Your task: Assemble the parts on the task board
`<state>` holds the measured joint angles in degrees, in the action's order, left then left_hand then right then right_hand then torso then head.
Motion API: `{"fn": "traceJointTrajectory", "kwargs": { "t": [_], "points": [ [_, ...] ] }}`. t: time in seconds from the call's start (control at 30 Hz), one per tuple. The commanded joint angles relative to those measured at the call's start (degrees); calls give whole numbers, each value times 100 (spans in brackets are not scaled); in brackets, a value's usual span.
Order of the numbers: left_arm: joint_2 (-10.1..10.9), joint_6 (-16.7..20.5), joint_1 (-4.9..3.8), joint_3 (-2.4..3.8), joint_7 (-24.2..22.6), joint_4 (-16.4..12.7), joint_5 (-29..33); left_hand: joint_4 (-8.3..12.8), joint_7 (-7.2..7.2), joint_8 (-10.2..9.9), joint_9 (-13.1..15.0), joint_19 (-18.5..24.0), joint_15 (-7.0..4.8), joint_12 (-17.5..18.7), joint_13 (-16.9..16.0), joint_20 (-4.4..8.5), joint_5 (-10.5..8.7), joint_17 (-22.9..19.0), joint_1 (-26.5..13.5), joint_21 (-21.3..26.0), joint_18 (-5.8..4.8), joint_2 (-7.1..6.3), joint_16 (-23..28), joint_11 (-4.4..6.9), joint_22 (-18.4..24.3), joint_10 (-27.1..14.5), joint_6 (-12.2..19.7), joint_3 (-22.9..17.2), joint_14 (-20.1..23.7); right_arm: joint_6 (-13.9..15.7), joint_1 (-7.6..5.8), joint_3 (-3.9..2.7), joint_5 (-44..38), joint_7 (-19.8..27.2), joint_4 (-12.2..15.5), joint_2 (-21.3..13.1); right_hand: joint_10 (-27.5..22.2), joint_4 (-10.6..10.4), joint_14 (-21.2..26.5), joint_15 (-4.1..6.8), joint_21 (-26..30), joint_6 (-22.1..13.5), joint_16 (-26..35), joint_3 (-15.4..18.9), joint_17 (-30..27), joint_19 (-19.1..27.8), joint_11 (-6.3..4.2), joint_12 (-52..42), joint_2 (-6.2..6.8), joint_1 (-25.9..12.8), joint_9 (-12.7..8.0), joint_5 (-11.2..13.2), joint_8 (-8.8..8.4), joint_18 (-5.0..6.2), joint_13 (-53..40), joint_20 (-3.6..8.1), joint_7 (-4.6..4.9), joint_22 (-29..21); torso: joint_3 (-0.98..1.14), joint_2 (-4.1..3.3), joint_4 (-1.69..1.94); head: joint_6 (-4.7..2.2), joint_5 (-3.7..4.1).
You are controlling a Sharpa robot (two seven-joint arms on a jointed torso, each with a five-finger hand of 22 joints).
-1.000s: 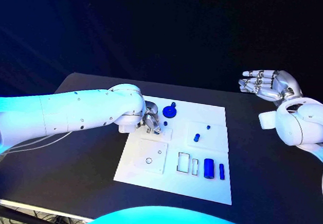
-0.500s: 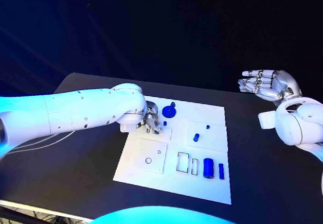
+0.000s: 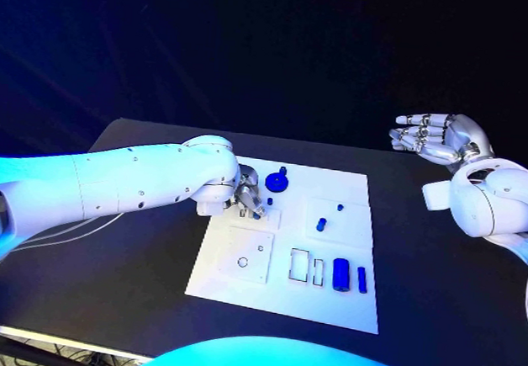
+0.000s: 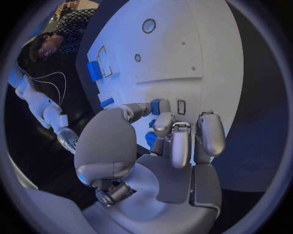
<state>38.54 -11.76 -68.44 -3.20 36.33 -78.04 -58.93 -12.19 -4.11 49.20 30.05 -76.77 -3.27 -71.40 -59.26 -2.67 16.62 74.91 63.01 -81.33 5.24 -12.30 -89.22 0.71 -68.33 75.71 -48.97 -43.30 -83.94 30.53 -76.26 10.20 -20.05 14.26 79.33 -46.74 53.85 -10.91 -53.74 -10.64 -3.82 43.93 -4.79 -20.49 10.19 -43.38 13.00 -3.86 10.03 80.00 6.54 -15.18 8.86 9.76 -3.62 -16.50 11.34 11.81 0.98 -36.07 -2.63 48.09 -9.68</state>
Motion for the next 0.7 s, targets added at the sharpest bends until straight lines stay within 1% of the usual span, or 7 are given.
{"fn": "traceJointTrajectory", "kwargs": {
  "t": [0.03,0.2,0.23,0.3,0.33,0.37,0.7],
  "points": [
    [-16,-131,24,-18,23,7,54,1082,102,8,10,-27,-54,-14,-17,5,-78,1415,-165,-14,-65,-69,-35,32,5,49,25,-878,-577,-72,2,-2,-50,42,3,1,24,28,-15,-13,6,-34,36,12,-6,-19,-2,18,-31,-23,-5,15,-25,0,1,-6,508,-5,-3,4,7,1,6],
    [-11,-113,24,-18,35,22,40,786,153,-58,-58,-28,-92,-6,-26,27,-144,1410,-410,10,-69,-136,-32,58,19,40,-52,-322,-576,-82,2,-2,-50,48,-2,1,24,28,-15,-13,6,-34,36,12,-6,-19,-2,18,-31,-23,-5,15,-25,0,1,-6,508,-5,1,8,1,-5,2],
    [-9,-110,24,-18,39,24,40,567,129,-78,-85,-37,-78,-3,-26,26,-183,1403,-620,12,-74,-188,-28,43,10,35,-112,2,-574,-85,2,-1,-50,52,-2,2,17,27,-13,-16,8,-39,46,15,-16,-11,1,20,-38,-37,-9,15,-33,-3,1,-6,510,-20,2,8,1,-7,1],
    [-6,-104,24,-18,43,27,40,381,127,-123,-126,-41,-76,6,-27,25,-193,1385,-677,23,-74,-188,-19,38,14,24,-153,435,-568,-90,2,-1,-50,57,-3,2,13,20,-10,-18,9,-43,52,27,-22,-5,3,20,-35,-57,-12,17,-38,-5,2,-6,512,-28,0,7,-2,-10,1],
    [-4,-102,24,-18,44,29,40,260,137,-178,-168,-48,-84,12,-37,27,-172,1381,-562,32,-73,-137,-16,40,16,17,-170,807,-567,-92,2,-1,-50,60,-4,2,9,10,-7,-20,9,-50,58,41,-29,0,5,21,-32,-80,-15,20,-45,-7,1,-6,513,-37,1,4,-3,-15,1],
    [-2,-100,24,-18,45,31,40,192,131,-199,-186,-51,-83,18,-36,27,-173,1383,-520,35,-74,-129,-17,38,15,12,-180,942,-567,-93,3,-1,-50,64,-5,2,8,8,-7,-21,9,-50,60,45,-31,1,5,21,-31,-86,-15,20,-46,-8,1,-6,513,-40,-1,4,-4,-15,2],
    [23,-30,25,-15,19,24,2,-88,125,-248,-231,-60,-76,9,-79,26,-175,1394,-378,43,-75,-149,-21,34,8,27,-223,1429,-571,-88,3,-1,-50,96,2,-5,7,4,-6,-21,9,-45,62,52,-34,3,6,21,-30,-97,-15,20,-47,-9,1,-7,513,-45,1,2,-1,-25,11]
  ]
}}
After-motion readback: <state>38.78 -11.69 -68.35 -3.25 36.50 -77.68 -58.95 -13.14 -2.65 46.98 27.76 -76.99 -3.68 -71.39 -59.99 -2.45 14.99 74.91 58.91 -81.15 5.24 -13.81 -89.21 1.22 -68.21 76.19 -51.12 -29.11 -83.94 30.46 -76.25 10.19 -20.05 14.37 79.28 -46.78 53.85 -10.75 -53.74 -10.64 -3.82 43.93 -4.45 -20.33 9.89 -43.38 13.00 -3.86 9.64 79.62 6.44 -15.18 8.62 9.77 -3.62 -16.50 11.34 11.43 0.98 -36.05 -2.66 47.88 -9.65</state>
